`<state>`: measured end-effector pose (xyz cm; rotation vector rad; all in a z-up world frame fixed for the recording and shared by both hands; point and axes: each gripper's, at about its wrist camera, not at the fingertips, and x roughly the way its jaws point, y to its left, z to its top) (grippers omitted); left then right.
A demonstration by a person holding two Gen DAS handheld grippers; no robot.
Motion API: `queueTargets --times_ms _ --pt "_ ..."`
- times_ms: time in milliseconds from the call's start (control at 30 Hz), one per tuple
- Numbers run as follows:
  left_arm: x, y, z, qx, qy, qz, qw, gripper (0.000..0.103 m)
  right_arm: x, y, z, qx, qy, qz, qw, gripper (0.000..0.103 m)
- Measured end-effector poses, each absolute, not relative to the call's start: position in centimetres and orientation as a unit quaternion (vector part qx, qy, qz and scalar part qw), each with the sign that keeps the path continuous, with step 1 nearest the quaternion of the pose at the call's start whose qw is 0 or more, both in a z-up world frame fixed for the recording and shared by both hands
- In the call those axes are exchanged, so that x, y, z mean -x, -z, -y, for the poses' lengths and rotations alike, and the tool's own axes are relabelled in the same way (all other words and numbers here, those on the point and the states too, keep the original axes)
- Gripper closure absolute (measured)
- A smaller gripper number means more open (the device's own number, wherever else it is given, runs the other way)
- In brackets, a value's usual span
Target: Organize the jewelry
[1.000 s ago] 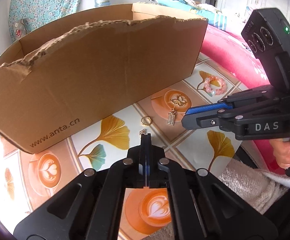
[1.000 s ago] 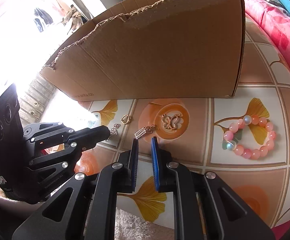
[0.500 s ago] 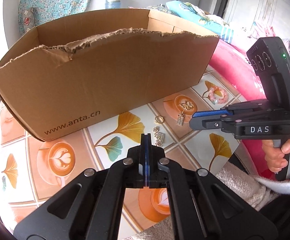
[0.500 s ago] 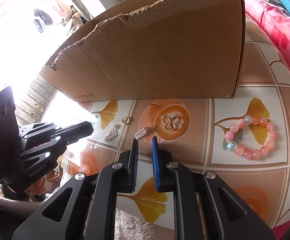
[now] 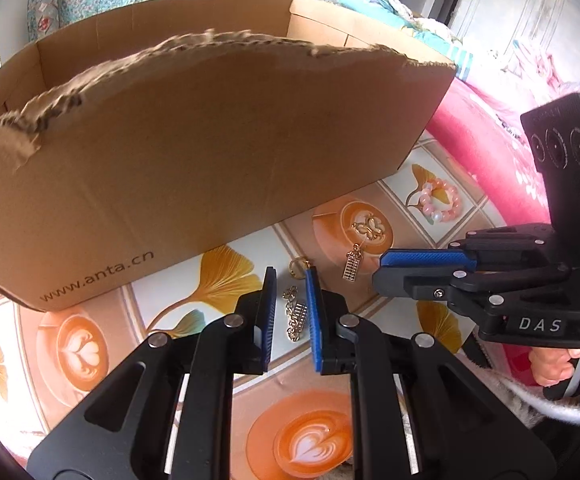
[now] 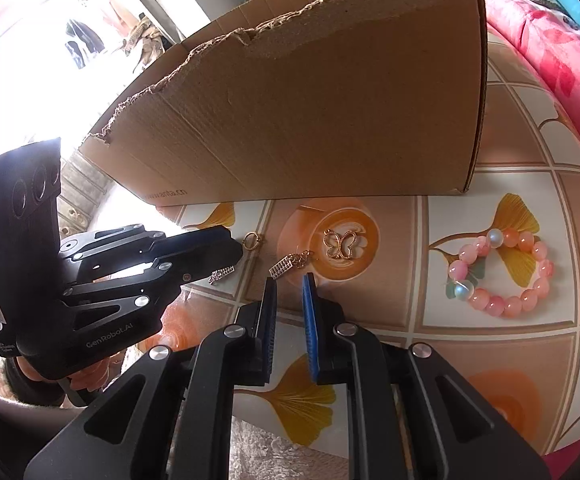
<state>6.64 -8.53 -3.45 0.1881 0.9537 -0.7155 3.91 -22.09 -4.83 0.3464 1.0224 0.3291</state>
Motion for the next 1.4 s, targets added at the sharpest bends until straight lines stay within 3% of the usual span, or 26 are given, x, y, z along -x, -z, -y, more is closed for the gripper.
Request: queueTargets --times_ms 100,567,833,967,1400 --pt "-6.4 3.5 9.0 -0.112 0.323 -0.443 0.829 0.102 -3.9 4.9 22.2 -0.166 -0.157 -0.483 0.845 0.089" --pt "-7.3 0.7 2.1 0.051 0.331 -0.439 0.834 0.103 -3.5 4.9 23.0 -0.174 -0.161 -0.480 0.845 0.089" --pt "-7.6 0.9 -1.0 0.065 0.291 -0.439 0.847 0.103 -3.5 3.2 22.2 -0.149 -0.176 -0.457 0.859 0.089" --pt "-7.7 1.2 -1.6 0.071 0.282 -0.439 0.850 0.103 -4.1 2.2 20.4 -0.102 -0.184 -0.445 0.870 0.078" --pt "-7.2 1.5 -1.5 0.058 0.291 -0.427 0.854 0.103 -6.6 2.9 16.3 0.027 -0.168 -0.454 0.875 0.078"
